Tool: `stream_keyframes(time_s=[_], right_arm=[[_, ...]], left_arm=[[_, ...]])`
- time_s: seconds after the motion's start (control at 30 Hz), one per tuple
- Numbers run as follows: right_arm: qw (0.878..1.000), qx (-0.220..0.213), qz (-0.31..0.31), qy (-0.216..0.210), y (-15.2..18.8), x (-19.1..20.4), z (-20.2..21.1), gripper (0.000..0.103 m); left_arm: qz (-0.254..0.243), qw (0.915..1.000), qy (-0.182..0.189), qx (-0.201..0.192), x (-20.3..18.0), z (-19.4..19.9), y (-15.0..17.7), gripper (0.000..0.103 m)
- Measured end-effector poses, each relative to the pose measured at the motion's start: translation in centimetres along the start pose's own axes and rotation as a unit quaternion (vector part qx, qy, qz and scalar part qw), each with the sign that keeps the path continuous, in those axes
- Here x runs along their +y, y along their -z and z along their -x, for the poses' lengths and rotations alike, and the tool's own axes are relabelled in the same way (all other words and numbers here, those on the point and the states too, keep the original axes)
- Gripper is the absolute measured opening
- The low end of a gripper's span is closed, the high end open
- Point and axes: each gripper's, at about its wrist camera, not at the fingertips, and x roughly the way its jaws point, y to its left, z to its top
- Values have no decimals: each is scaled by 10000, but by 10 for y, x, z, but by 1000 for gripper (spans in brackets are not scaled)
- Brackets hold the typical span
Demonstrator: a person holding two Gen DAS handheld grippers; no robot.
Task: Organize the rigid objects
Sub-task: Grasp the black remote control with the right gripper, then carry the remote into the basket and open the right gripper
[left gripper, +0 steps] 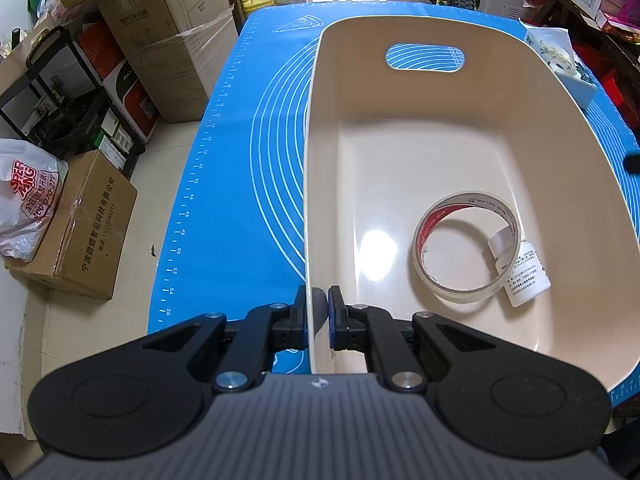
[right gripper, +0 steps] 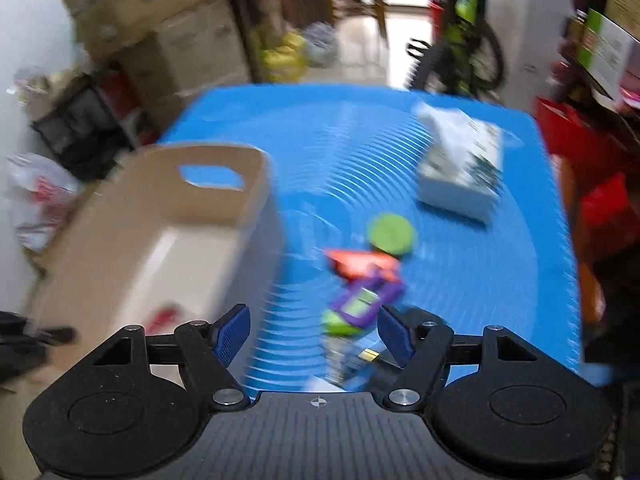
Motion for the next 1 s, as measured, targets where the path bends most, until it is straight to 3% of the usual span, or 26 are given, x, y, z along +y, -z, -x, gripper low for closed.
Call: stream_keyframes(time_s=[0.13, 0.4, 0.8, 0.87, 1.0], right_arm=[[9982, 421, -69, 433, 13, -15, -22, 75], [9906, 1078, -464, 700, 28, -35, -55, 74], [9849, 1344, -707, 831, 37, -37, -76, 72], [9829, 1511, -765, 727, 37, -36, -84, 70], [9849, 1420, -457, 884, 38, -20, -85, 59]], left_arm=[[9, 10000, 3, 19, 0, -2, 0, 10], [10, 10000, 7, 43, -2, -4, 1, 10], [6, 10000, 8, 43, -1, -3, 1, 10], [6, 10000, 12, 45, 0, -4, 1, 10], [2, 10000, 26, 54, 0, -4, 1, 10]])
